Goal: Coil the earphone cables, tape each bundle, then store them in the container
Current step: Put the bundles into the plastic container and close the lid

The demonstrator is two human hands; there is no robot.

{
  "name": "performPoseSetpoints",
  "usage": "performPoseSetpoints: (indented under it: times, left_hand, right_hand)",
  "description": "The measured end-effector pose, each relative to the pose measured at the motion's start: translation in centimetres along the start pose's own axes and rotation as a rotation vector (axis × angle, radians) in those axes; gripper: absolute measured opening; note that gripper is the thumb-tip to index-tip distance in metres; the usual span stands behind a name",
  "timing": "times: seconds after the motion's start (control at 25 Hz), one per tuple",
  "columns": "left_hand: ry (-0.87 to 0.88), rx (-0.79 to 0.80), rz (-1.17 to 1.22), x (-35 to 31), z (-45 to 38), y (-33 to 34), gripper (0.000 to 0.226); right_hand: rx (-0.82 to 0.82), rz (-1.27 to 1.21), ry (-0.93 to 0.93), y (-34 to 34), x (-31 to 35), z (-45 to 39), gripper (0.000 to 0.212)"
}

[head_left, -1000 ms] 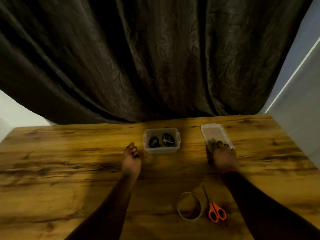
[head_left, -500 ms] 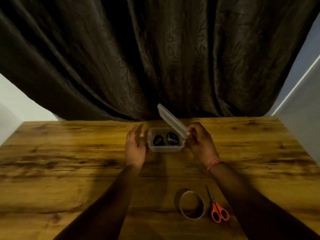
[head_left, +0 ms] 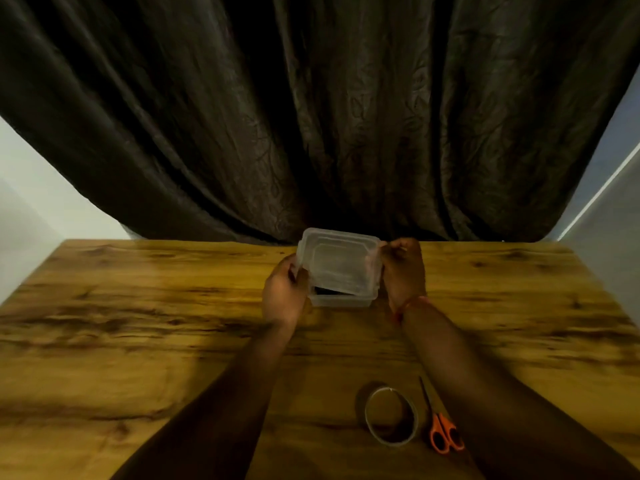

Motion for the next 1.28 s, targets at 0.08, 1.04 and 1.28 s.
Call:
performPoseSetpoints:
  times: [0.08, 1.04, 1.28]
  left_hand:
    - [-0.061, 0.006, -0.057, 0.0, 0.2, 0.5, 0.029]
    - [-0.227, 0.153, -0.192, 3.8, -1.5, 4.0, 0.021]
    - [-0.189, 0.151, -0.229, 4.7, -1.5, 3.9, 0.022]
  right_hand:
    - [-0.034, 0.034, 0.038, 0.4, -0.4, 0.0, 0.001]
    - [0.410, 0.570, -0.073, 0.7, -7.9, -0.9, 0.061]
    - [0.439, 0.664, -0.139, 0.6, -8.2, -0.5, 0.060]
Point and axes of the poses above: each hand's wrist, its own z-axis away from the middle knuckle, its own y-axis out of the palm, x = y × z, the point moved 2 cm from there along -z, towards the middle knuckle, and after that the axes turned 4 degrees about z, right-handed, at the moved point
